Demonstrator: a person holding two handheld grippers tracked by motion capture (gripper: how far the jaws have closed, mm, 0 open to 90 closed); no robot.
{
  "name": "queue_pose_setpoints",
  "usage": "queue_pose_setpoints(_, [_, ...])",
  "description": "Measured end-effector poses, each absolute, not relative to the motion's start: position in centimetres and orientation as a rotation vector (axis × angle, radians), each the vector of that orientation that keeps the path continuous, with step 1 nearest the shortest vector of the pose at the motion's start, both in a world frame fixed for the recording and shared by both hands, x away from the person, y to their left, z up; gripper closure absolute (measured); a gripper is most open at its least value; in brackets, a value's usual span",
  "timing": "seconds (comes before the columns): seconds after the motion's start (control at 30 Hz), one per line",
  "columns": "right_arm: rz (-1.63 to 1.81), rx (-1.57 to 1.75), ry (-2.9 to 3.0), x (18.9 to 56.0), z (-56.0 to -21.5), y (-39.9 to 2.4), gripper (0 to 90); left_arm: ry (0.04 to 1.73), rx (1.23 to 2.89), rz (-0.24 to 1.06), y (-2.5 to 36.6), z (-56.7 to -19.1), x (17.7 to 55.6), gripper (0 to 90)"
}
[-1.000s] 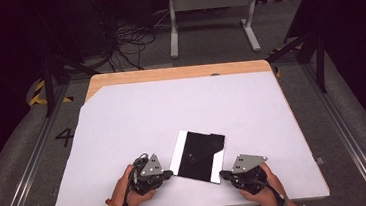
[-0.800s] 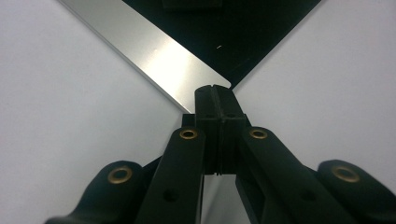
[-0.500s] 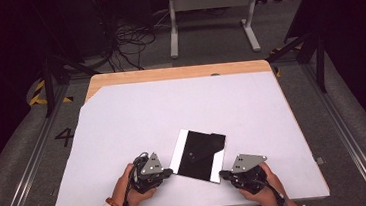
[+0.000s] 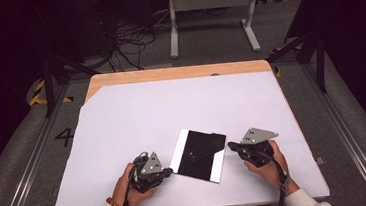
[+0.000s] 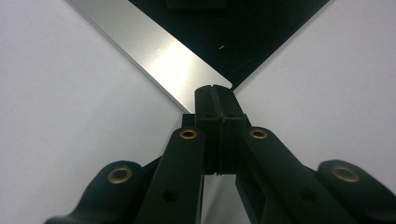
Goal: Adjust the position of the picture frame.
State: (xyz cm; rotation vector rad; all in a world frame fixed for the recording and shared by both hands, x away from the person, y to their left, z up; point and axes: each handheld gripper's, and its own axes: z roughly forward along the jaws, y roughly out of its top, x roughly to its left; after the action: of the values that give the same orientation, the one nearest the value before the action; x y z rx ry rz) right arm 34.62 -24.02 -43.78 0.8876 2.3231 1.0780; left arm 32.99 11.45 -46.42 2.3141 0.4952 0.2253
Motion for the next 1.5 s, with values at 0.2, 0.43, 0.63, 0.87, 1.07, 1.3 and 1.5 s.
queue_pose_setpoints(0.2, [1.057,0.988,2.282,37.4,-44.4,-24.8,90.0,0.502,2.313,0.239,11.3,-46.4,33.4,89.7])
queue_pose_setpoints(0.43, [1.024,1.027,2.28,38.7,-45.0,-25.0,90.0,0.517,2.307,0.245,11.2,-46.4,34.0,89.7])
queue_pose_setpoints(0.63, [1.005,1.032,2.291,39.2,-45.4,-24.8,90.0,0.524,2.307,0.255,11.1,-46.4,34.6,89.7])
queue_pose_setpoints(0.87, [0.984,1.047,2.296,39.5,-45.7,-25.0,90.0,0.529,2.306,0.261,11.1,-46.4,35.4,89.7])
queue_pose_setpoints(1.07, [0.986,1.046,2.298,39.6,-45.7,-25.2,90.0,0.543,2.306,0.28,11.0,-46.4,36.0,89.6])
queue_pose_setpoints(1.3, [0.999,1.049,2.305,39.8,-45.7,-25.4,90.0,0.547,2.307,0.284,11.1,-46.3,36.6,89.7])
queue_pose_setpoints(1.5, [1.008,1.021,2.334,39.8,-45.7,-25.7,90.0,0.565,2.316,0.294,11.1,-46.2,37.4,89.7])
